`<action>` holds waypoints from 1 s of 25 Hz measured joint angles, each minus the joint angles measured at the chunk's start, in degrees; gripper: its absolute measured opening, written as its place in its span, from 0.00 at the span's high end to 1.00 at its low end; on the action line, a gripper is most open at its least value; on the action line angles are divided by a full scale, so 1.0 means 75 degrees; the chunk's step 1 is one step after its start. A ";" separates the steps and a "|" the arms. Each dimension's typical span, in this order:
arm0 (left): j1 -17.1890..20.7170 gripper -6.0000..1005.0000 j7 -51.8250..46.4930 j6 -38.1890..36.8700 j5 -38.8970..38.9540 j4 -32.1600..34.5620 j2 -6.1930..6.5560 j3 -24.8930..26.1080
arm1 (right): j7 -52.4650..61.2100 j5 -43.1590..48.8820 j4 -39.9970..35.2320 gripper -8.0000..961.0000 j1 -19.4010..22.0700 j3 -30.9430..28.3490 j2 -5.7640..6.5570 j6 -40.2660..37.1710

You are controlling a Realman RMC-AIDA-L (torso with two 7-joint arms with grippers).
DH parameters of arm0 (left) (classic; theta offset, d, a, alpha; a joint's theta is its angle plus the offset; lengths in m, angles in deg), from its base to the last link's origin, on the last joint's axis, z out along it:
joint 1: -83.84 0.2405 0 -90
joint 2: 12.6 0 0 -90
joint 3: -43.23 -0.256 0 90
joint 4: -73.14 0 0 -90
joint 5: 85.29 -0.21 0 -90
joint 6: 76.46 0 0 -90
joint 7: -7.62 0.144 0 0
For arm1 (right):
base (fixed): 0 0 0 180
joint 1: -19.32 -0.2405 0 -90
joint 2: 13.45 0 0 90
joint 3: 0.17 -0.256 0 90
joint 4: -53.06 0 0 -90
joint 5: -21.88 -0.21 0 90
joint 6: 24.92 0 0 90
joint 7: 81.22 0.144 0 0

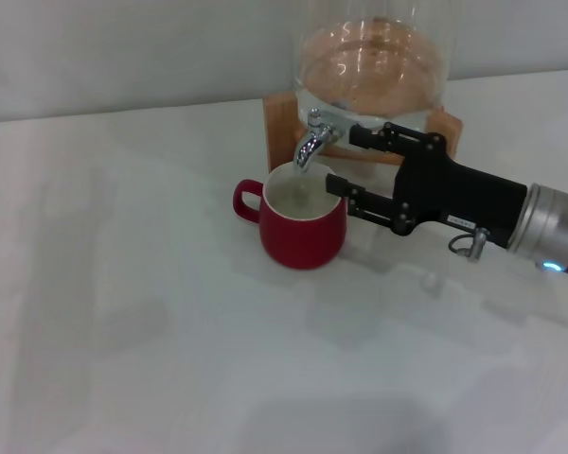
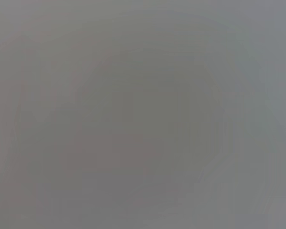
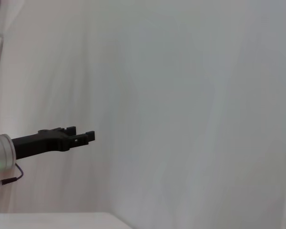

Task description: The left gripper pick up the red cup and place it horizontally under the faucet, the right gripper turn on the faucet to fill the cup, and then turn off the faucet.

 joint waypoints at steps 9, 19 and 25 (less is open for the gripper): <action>0.0066 0.17 0.0003 -0.0015 0.0001 -0.0013 -0.0009 0.0000 | -0.0024 -0.0030 -0.0184 0.30 0.0737 -0.0065 0.0017 0.0597; 0.0133 0.17 0.0069 0.0023 0.0003 -0.0023 -0.0023 -0.0001 | -0.0638 -0.0029 -0.0108 0.30 0.1241 -0.1570 0.0054 0.0714; 0.0194 0.17 0.0069 0.0072 0.0001 0.0065 -0.0039 0.0000 | -0.0899 -0.0028 -0.0136 0.30 0.1075 -0.2684 0.0058 0.0415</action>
